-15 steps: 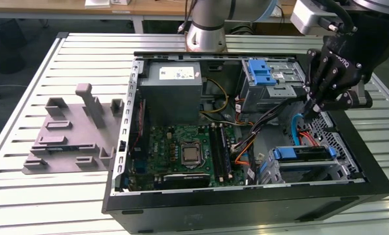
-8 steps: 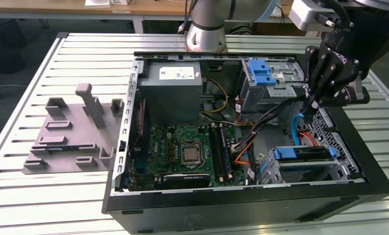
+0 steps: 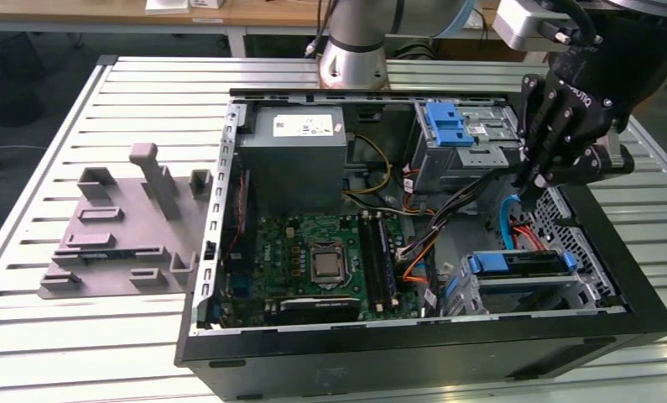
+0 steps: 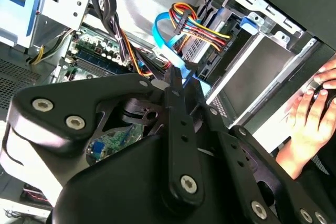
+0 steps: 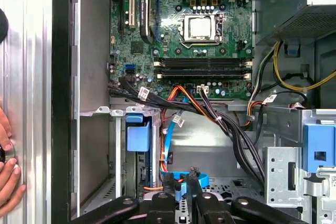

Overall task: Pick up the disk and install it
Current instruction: 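Insert the second disk wire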

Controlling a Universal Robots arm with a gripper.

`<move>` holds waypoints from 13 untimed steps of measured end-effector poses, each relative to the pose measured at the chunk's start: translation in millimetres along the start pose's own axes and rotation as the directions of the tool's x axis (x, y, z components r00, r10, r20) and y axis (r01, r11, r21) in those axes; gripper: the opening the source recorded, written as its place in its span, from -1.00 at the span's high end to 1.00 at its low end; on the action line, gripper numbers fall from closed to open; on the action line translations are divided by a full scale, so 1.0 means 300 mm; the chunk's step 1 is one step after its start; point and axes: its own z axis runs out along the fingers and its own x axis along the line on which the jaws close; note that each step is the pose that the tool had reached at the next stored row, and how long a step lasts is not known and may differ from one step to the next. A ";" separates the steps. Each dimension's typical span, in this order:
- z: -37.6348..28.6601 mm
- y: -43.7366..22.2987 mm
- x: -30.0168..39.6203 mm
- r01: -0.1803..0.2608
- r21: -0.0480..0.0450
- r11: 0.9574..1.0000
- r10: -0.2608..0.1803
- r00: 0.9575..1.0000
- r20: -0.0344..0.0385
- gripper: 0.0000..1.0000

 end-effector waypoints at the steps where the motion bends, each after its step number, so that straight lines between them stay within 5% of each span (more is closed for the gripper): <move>1: 0.001 0.000 -0.002 0.000 0.000 1.000 0.000 1.000 -0.001 0.50; 13: 0.031 0.000 -0.006 0.000 0.002 1.000 0.000 1.000 -0.018 0.38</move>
